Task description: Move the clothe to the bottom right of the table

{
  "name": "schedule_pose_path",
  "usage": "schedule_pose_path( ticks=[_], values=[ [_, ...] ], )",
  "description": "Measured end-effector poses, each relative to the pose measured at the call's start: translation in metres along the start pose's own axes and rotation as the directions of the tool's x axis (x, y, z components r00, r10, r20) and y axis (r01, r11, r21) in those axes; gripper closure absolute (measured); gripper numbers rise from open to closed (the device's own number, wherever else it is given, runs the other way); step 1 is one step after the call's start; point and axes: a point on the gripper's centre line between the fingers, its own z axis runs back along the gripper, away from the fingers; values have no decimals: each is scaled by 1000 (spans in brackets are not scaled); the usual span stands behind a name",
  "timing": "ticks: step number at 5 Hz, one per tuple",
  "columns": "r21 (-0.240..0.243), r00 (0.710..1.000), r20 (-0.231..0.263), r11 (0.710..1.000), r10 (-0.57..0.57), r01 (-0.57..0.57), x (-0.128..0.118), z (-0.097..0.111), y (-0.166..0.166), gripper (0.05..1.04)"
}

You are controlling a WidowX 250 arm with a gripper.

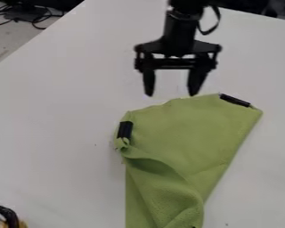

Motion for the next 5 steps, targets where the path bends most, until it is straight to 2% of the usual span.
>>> schedule_pose_path(
  ticks=[1, 2, 4, 5],
  values=[
    [-42, 991, 33, 990, -132, 133, 5, 9, 30, 83],
    [-50, 982, 25, 981, -187, 189, 17, 10, 61, 83],
    [9, 986, -40, 987, -162, 163, 9, 5, 121, 83],
    [-2, 995, -23, 996, -94, 94, -7, 2, 148, 83]
  ],
)
